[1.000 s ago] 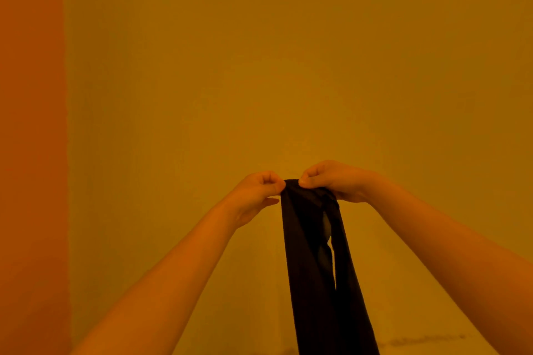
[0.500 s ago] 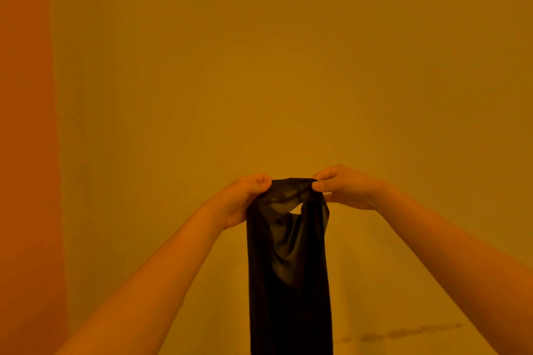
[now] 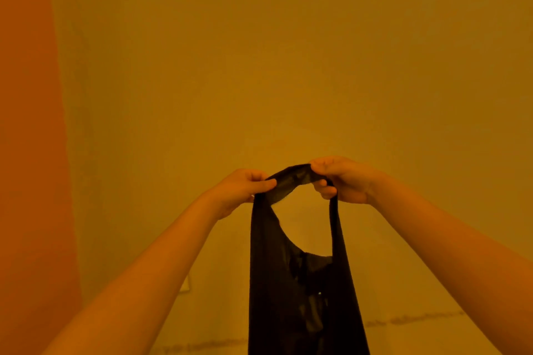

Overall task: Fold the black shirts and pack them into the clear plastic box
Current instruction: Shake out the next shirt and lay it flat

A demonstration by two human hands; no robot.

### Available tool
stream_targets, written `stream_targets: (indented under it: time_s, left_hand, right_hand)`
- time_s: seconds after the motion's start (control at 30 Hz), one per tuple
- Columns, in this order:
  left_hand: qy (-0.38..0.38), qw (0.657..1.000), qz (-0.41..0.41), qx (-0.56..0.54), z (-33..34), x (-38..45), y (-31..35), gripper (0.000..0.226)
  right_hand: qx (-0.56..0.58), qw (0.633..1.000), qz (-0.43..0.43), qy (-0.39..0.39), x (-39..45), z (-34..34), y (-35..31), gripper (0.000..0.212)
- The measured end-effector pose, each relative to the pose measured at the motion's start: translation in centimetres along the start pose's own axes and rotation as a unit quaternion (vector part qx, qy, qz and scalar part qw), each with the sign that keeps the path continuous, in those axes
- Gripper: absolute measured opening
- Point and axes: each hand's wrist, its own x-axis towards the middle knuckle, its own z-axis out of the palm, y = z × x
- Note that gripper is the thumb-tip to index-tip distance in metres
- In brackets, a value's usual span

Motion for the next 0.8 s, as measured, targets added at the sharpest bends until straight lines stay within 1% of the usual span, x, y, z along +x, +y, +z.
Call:
stream_targets:
  time_s: [0.03,0.07,0.13,0.17,0.2,0.3,0.4,0.5,0.6,0.67,0.73,0.8]
  left_hand:
    - [0.042,0.998,0.006,0.038,0.5,0.1,-0.5,0.013]
    - [0.097,0.994,0.018,0.051,1.2,0.0,-1.0,0.012]
    - [0.21,0.976,0.053,0.025,3.2,-0.8,-2.2,0.01]
    - [0.234,0.97,0.06,-0.003,4.4,-1.5,-2.8,0.012]
    - [0.229,0.971,0.053,-0.037,5.7,-2.3,-3.4,0.016]
    - [0.151,0.976,-0.002,-0.158,8.8,-4.5,-4.9,0.026]
    - [0.123,0.969,-0.004,-0.215,9.1,-4.3,-5.3,0.025]
    - [0.082,0.96,-0.01,-0.269,8.0,-2.7,-4.0,0.024]
    - [0.03,0.96,-0.019,-0.277,6.8,-1.3,-2.4,0.021]
    - [0.008,0.963,-0.02,-0.268,6.3,-0.4,-1.7,0.022]
    - [0.018,0.967,-0.02,-0.253,5.8,0.2,-1.1,0.023]
    - [0.053,0.972,-0.007,-0.228,5.3,0.7,-0.6,0.021]
  right_hand:
    - [0.016,0.999,-0.013,0.026,0.2,0.3,0.0,0.017]
    - [0.031,0.998,-0.028,0.047,0.5,0.5,-0.1,0.02]
    - [0.054,0.995,-0.048,0.067,0.9,1.1,-0.2,0.02]
    - [0.063,0.995,-0.049,0.064,0.9,1.2,-0.2,0.02]
    - [0.068,0.995,-0.047,0.054,1.0,1.3,-0.2,0.021]
    - [0.056,0.997,-0.039,0.041,0.9,1.2,0.2,0.027]
    - [0.01,0.997,-0.04,0.06,1.2,0.9,0.9,0.027]
    - [-0.043,0.996,-0.033,0.069,1.4,1.0,1.6,0.026]
    - [-0.054,0.996,-0.026,0.066,1.2,1.4,2.4,0.023]
    - [-0.056,0.996,-0.032,0.067,1.0,1.5,2.7,0.024]
    - [-0.048,0.996,-0.039,0.069,0.9,1.5,2.9,0.025]
    - [-0.043,0.995,-0.036,0.081,0.7,1.5,3.5,0.027]
